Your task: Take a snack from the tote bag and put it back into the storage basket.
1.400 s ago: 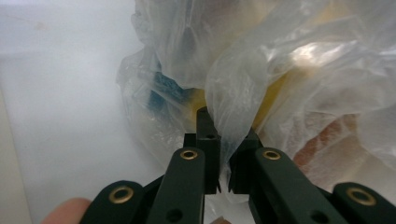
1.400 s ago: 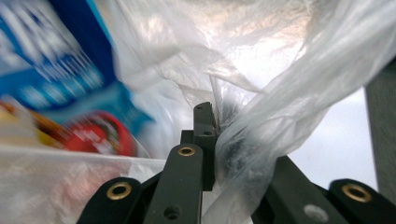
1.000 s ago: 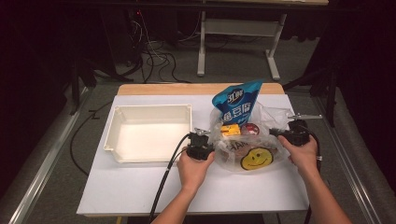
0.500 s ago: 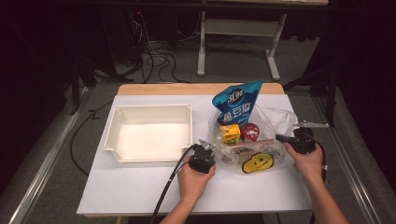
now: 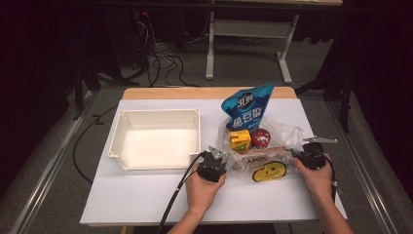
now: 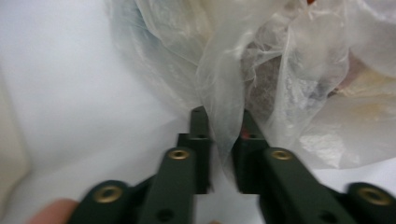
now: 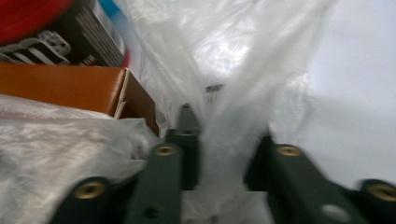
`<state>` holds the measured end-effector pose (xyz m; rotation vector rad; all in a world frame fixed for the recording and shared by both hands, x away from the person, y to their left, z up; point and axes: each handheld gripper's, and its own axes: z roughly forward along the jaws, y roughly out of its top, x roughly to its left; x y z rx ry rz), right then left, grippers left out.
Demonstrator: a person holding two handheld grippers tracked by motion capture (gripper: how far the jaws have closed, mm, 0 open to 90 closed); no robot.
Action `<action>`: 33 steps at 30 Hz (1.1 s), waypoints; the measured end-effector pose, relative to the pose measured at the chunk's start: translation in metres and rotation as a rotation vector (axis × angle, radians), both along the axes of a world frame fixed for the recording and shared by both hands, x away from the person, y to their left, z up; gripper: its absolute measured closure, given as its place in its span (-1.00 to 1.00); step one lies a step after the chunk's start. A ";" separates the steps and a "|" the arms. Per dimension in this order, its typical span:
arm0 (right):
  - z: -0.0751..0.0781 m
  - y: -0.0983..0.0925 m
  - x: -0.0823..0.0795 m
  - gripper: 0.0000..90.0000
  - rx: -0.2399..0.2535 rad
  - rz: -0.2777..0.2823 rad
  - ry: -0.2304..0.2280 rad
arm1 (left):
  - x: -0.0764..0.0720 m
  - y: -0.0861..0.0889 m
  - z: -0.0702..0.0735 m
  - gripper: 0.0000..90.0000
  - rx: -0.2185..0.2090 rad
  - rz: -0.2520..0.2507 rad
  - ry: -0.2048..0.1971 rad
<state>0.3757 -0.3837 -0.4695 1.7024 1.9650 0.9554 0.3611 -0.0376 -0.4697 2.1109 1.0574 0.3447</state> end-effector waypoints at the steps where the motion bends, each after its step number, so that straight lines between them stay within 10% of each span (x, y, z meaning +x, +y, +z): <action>1: 0.000 -0.001 -0.005 0.38 0.028 -0.010 -0.028 | -0.003 0.000 0.001 0.41 -0.018 -0.011 0.008; 10: 0.024 -0.013 -0.042 -0.13 0.128 -0.031 -0.171 | -0.015 0.029 0.021 0.17 -0.301 0.117 -0.013; 17: 0.024 0.000 -0.041 -0.05 0.240 0.005 -0.090 | -0.017 0.024 0.035 -0.05 -0.418 0.095 0.014; 22: 0.021 0.007 -0.043 0.35 0.241 0.043 -0.085 | -0.007 0.008 0.030 -0.28 -0.425 0.106 0.080; 27: 0.024 0.007 -0.048 0.84 0.193 0.061 -0.082 | -0.007 0.007 0.026 0.98 -0.373 0.062 0.087; 33: 0.021 0.004 -0.046 0.94 0.173 0.036 -0.035 | -0.005 0.016 0.009 1.00 -0.245 0.026 0.150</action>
